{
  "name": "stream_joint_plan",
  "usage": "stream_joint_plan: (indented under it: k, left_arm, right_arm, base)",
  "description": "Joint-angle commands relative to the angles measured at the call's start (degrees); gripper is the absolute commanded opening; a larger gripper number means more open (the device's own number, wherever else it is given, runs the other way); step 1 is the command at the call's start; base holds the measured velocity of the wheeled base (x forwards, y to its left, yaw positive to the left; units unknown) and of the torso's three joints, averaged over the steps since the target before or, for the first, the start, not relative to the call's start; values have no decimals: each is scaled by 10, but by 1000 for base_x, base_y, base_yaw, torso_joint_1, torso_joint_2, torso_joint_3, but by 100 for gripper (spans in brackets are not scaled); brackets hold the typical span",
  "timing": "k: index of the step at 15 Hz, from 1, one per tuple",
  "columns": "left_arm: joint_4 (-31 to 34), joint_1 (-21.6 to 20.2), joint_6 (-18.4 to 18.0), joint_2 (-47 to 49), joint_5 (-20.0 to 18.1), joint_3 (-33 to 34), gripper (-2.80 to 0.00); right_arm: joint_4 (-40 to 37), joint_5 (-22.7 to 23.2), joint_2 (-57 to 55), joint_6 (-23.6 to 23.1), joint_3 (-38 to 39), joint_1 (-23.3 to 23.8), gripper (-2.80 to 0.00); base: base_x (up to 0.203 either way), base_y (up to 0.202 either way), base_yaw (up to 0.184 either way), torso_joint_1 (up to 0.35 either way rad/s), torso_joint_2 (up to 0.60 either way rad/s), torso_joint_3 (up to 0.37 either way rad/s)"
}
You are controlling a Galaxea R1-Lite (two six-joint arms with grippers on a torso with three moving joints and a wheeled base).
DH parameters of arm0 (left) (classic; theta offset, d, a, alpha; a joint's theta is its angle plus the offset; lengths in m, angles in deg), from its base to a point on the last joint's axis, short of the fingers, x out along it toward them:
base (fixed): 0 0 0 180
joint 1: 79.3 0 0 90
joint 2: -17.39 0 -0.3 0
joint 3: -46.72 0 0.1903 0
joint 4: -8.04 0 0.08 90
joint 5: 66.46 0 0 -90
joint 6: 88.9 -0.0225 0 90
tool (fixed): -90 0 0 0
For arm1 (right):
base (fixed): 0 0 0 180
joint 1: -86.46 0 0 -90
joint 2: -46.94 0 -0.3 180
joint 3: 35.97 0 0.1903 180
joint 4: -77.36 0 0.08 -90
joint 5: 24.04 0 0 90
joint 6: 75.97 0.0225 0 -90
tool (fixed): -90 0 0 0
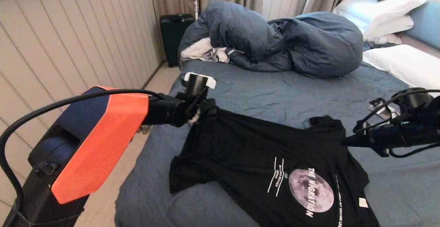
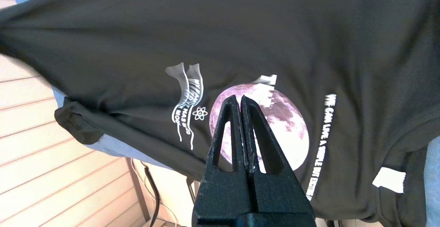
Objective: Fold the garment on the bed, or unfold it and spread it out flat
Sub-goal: Unford the black T-shirt
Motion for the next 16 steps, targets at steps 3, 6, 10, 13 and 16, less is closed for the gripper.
stream_joint_plan:
  k: [3,6,10,13,16]
  left_arm:
    - [-55,-43,-27,7,19,-19,-280]
    - [-76,-53,-57,18,17,-19,-280]
    - [-87,-69,-73,64,12,-19,-280]
    - [-127,-83,-98,84,11,-19,-280]
    - [-136,-83,-98,83,14,-19,-280]
  right_arm:
    - [-1,2,-3,1,2,0,-280]
    - [-1,1,-9,1,2,0,-280]
    - [9,0,-14,1,5,-1,-280]
    - [10,0,-18,1,5,-1,-280]
    - [10,-1,-21,1,5,-1,-280]
  base:
    - [0,0,0,0,0,0]
    - [0,0,0,0,0,0]
    - [0,0,0,0,0,0]
    - [0,0,0,0,0,0]
    - [0,0,0,0,0,0]
